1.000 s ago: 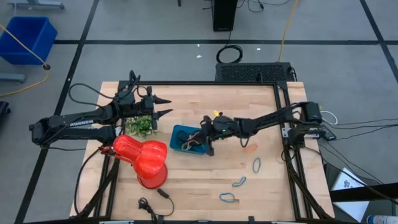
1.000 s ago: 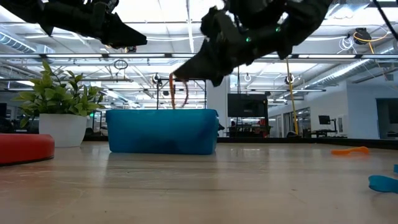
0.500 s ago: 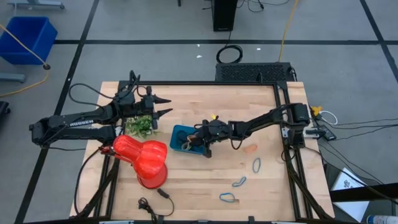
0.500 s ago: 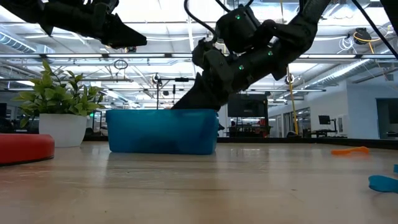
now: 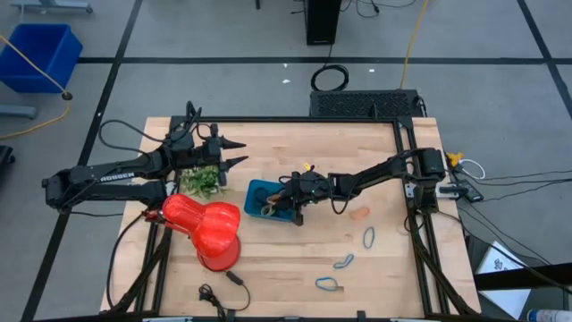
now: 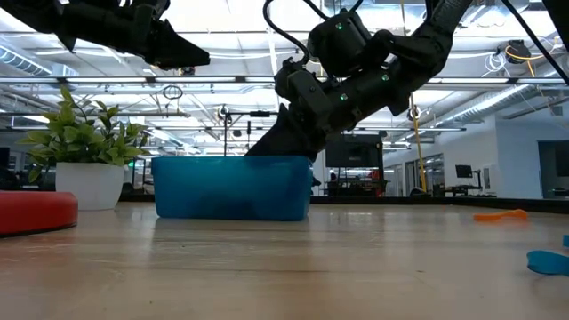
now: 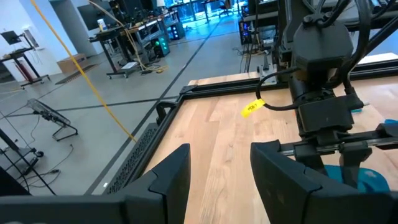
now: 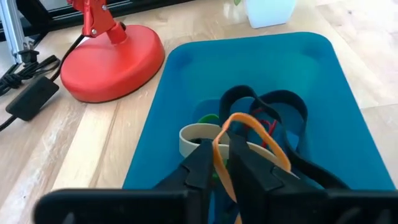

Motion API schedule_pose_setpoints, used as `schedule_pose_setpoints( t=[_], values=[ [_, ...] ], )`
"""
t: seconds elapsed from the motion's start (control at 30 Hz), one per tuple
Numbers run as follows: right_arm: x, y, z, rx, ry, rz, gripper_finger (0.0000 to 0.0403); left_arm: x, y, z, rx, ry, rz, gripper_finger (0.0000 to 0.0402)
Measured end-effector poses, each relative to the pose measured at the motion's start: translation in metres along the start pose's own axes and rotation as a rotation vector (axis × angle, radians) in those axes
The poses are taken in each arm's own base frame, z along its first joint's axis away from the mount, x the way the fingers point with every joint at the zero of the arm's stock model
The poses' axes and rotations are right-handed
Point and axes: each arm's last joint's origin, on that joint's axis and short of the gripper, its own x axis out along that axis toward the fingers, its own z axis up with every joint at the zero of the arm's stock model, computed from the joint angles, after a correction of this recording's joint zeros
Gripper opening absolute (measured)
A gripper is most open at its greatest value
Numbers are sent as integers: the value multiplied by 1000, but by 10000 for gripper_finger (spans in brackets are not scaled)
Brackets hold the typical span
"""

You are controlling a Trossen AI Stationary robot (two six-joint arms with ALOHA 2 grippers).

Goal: Pick and place rubber bands into bin
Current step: Put the orange rubber band into the blue bin

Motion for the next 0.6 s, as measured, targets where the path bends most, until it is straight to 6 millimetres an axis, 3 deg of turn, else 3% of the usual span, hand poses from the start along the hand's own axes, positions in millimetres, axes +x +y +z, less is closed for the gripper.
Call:
schedule_pose_setpoints(
  t=[0.17,0.3,0.6],
  values=[
    [-2,1,2,-28,5,3,91,0,0,0,0,0,0,175],
    [-14,4,14,-66,-9,8,114,0,0,0,0,1,0,175],
    [-73,17,36,-166,151,0,129,0,0,0,-1,1,0,175]
  ],
)
